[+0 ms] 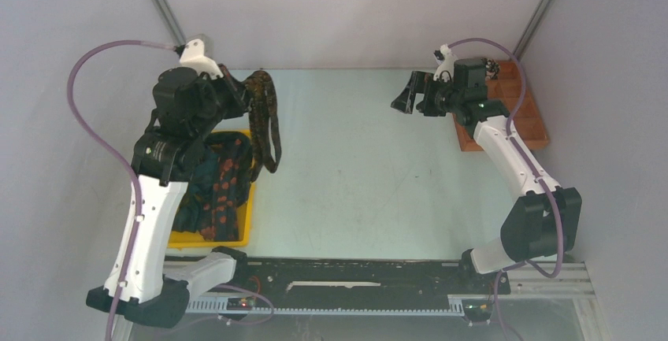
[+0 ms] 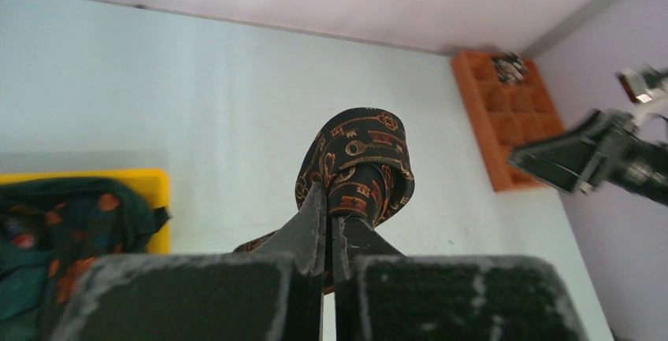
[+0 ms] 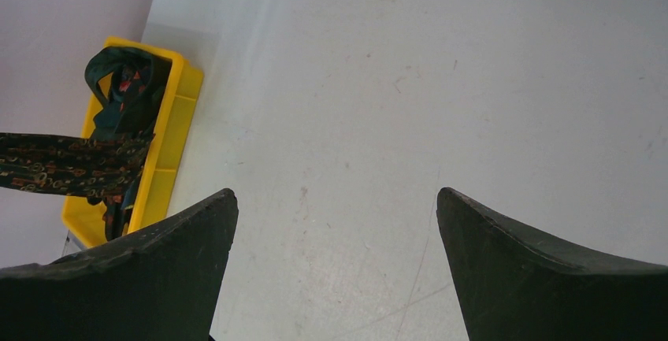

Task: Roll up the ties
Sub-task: Pick up the tie from the bin, then place the tie at the center of the board.

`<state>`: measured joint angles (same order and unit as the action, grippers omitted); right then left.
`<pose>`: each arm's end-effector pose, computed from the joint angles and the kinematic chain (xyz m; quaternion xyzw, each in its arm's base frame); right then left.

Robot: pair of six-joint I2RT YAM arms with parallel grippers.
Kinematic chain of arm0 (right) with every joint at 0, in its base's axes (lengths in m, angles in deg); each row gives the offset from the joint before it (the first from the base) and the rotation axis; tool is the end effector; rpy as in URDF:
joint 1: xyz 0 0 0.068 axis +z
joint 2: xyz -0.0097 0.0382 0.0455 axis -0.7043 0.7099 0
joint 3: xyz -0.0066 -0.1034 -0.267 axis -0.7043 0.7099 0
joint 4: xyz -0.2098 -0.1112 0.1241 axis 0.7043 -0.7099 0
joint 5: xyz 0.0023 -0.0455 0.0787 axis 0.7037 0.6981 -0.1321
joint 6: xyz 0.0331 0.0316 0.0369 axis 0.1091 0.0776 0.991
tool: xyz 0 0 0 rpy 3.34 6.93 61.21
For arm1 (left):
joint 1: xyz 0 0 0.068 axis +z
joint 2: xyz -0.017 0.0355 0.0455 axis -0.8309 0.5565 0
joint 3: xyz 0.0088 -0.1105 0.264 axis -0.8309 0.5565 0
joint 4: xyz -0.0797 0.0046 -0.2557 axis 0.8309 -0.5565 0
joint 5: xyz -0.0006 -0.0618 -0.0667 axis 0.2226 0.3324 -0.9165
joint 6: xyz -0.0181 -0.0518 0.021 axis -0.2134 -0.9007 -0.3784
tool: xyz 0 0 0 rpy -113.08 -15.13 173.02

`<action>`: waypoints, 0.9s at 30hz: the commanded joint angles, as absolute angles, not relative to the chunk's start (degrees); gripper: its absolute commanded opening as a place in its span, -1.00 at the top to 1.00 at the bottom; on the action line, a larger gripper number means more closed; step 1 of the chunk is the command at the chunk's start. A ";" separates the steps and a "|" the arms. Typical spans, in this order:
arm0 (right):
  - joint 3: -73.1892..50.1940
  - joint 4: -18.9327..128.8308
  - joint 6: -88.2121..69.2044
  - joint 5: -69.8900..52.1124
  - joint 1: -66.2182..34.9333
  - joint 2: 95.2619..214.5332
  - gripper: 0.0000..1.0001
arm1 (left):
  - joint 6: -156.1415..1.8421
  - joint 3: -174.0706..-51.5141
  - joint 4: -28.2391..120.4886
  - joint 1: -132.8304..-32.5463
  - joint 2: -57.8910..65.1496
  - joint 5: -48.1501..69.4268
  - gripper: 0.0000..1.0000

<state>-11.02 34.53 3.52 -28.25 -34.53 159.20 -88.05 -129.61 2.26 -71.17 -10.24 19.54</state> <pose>0.3429 0.0818 0.3470 -0.0433 0.8539 0.3203 0.4079 0.1899 -0.0503 0.4983 -0.0550 0.7878 -0.1928 0.5824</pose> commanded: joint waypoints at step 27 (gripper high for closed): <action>-10.00 36.72 3.43 -23.84 -35.74 154.28 -0.98 | -91.60 -169.93 24.96 -81.07 34.52 -15.30 1.00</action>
<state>-10.10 35.16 2.80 -26.31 -35.08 157.15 -90.45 -158.36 20.99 -80.94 27.84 -9.44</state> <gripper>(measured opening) 0.993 0.006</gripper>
